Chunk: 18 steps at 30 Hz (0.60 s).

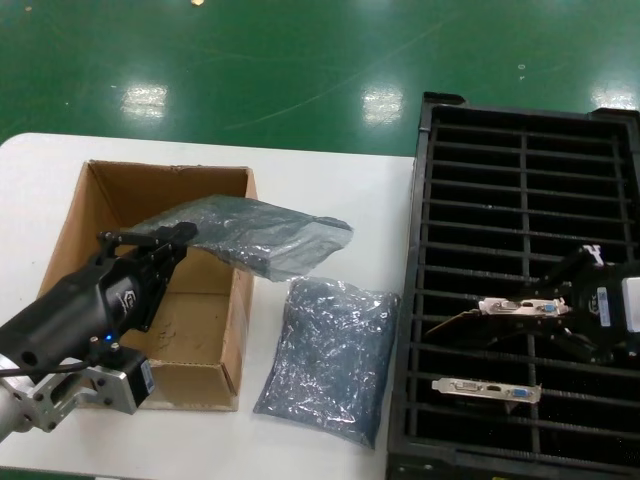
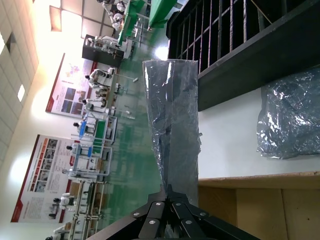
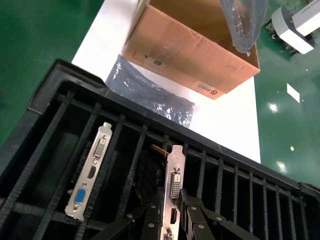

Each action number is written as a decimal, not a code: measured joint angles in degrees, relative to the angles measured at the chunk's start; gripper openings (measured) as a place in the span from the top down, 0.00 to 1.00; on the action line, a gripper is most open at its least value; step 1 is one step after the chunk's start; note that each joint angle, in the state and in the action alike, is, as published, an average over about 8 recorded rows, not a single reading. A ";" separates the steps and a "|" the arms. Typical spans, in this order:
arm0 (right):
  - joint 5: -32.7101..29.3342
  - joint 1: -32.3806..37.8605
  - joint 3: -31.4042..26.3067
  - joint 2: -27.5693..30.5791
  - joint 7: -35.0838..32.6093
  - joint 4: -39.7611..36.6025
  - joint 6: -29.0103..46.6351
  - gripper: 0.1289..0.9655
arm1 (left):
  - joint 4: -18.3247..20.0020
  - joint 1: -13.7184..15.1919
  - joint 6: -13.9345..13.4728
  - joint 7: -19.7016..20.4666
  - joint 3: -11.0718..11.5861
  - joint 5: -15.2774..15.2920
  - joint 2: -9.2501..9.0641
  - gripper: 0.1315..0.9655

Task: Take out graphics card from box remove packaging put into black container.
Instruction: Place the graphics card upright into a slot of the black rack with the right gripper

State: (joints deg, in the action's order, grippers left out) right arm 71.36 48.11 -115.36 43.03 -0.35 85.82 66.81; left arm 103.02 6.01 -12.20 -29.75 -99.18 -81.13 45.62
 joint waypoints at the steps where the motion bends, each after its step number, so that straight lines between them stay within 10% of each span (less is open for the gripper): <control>1: -0.30 -0.07 0.00 -0.06 -0.08 0.07 -0.20 0.93 | 0.00 0.00 0.00 0.00 0.00 0.00 0.00 0.99; 18: -2.52 -1.60 0.88 0.13 -0.83 3.45 -1.32 0.93 | 0.00 0.00 0.00 0.00 0.00 0.00 0.00 0.99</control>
State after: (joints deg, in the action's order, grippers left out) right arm 68.85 46.51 -114.48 43.16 -1.17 89.27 65.49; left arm 103.02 6.01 -12.20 -29.75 -99.18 -81.13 45.62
